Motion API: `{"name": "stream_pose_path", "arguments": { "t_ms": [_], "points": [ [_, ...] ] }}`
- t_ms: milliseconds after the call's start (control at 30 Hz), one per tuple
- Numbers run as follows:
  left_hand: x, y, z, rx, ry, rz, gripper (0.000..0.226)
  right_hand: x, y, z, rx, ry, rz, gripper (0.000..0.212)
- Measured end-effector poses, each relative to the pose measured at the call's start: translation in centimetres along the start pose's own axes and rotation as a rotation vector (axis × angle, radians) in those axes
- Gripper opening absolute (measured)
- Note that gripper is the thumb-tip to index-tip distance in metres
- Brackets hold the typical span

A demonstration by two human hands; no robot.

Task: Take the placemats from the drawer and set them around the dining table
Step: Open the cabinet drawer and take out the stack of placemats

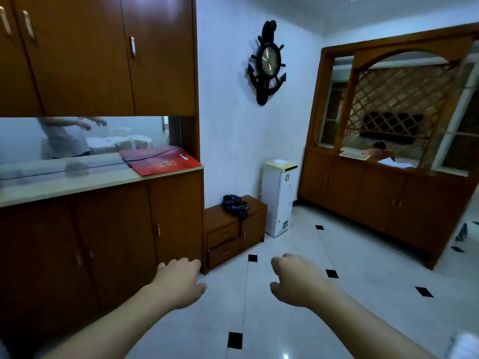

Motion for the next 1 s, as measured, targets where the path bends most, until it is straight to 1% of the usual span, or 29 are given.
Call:
{"name": "stream_pose_path", "arguments": {
  "t_ms": [133, 233, 367, 433, 500, 600, 733, 833, 933, 1000],
  "points": [
    [0.6, -5.9, -0.6, 0.005, -0.006, 0.032, 0.037, 2.5, -4.3, 0.0, -0.002, -0.012, 0.044, 0.023],
    [2.4, -10.3, -0.5, -0.023, -0.005, 0.062, 0.035, 5.1, -7.7, 0.6, -0.010, -0.031, 0.046, 0.023],
    [5.2, -16.4, -0.2, -0.032, -0.007, 0.060, 0.033, 9.8, -13.0, 1.8, -0.004, -0.034, 0.036, 0.022],
    [6.7, -19.4, -0.3, -0.041, -0.014, 0.045, 0.032, 12.5, -16.0, 2.5, -0.010, -0.035, 0.014, 0.019],
    [8.2, -22.6, -0.6, -0.043, -0.013, 0.021, 0.035, 15.4, -19.2, 3.1, -0.003, -0.053, -0.008, 0.027],
    [10.7, -27.1, -1.2, -0.045, 0.009, -0.019, 0.040, 19.8, -23.8, 3.6, 0.011, -0.046, -0.042, 0.019],
    [13.5, -33.1, -1.4, -0.071, 0.027, -0.079, 0.040, 25.2, -29.8, 4.5, -0.001, -0.022, -0.091, 0.025],
    [14.4, -37.3, -1.5, -0.090, 0.029, -0.101, 0.039, 27.7, -34.3, 5.0, -0.030, -0.019, -0.131, 0.031],
    [14.9, -42.1, -1.6, -0.102, 0.024, -0.107, 0.041, 30.0, -38.9, 5.7, -0.028, -0.047, -0.158, 0.027],
    [15.2, -45.9, -1.6, -0.106, 0.038, -0.110, 0.041, 31.5, -42.5, 6.4, -0.029, -0.064, -0.166, 0.028]
  ]
}}
Point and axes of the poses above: each hand's wrist, its own y-axis away from the middle knuckle, its own z-axis out of the palm, x = y × z, the point moved 4 cm from there along -y, towards the middle knuckle, and after that the axes turned 14 degrees about -z, right-handed, at the moved point
